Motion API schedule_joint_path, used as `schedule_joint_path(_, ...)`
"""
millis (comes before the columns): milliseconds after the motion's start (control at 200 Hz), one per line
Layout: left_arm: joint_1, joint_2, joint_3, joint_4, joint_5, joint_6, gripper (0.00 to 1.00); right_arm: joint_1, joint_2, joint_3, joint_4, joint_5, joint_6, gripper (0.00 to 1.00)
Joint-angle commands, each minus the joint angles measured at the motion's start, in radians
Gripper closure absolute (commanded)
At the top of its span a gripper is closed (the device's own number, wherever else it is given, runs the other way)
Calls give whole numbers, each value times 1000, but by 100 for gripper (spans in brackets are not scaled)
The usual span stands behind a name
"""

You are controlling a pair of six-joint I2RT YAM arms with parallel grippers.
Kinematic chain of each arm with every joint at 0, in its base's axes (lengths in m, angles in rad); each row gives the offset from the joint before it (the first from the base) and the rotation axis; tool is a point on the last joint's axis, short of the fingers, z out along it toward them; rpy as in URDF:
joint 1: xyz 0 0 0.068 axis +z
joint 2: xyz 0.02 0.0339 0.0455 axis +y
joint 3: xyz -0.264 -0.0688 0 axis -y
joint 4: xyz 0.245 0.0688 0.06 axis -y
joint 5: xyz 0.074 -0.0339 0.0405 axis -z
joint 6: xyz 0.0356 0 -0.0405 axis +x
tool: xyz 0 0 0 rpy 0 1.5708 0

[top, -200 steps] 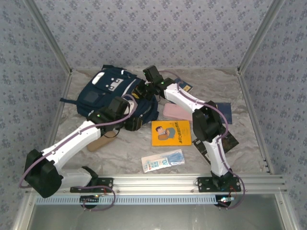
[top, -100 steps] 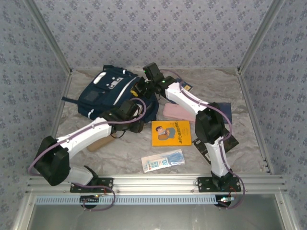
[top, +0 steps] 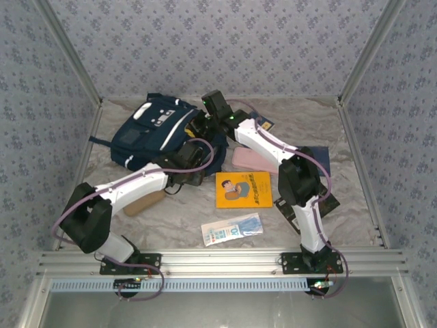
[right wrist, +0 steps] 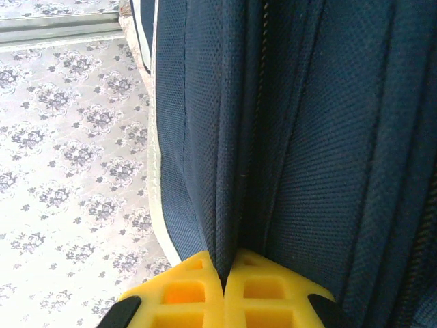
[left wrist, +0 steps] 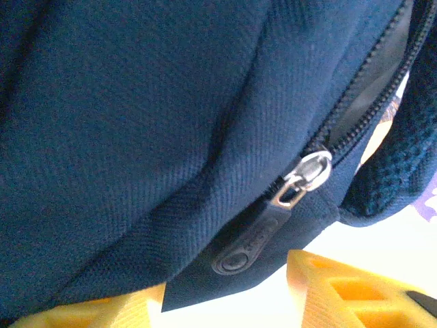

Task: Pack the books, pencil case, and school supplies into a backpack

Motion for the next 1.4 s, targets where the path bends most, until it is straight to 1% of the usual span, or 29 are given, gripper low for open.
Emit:
schedule_joint_path(0, -23, 19, 59, 68, -89, 5, 55, 26, -83, -7, 82, -31, 41, 100)
schedule_joint_path(90, -29, 35, 75, 75, -94, 11, 63, 31, -83, -27, 104, -34, 53, 100)
schedule_joint_path(260, -32, 60, 91, 90, -83, 31, 85, 34, -84, -51, 117, -35, 58, 100)
schedule_joint_path(400, -32, 49, 71, 112, -74, 49, 100, 30, -84, -70, 117, -41, 56, 100)
schedule_joint_path(749, -23, -38, -14, 90, -111, 92, 100, -17, -118, -124, 80, -6, -11, 100)
schedule_joint_path(974, -3, -70, -42, 61, -101, 93, 100, -41, -133, -139, 70, 2, -35, 100)
schedule_joint_path(1399, -4, -115, -97, -1, -73, 94, 100, -67, -132, -114, 44, 0, -90, 100)
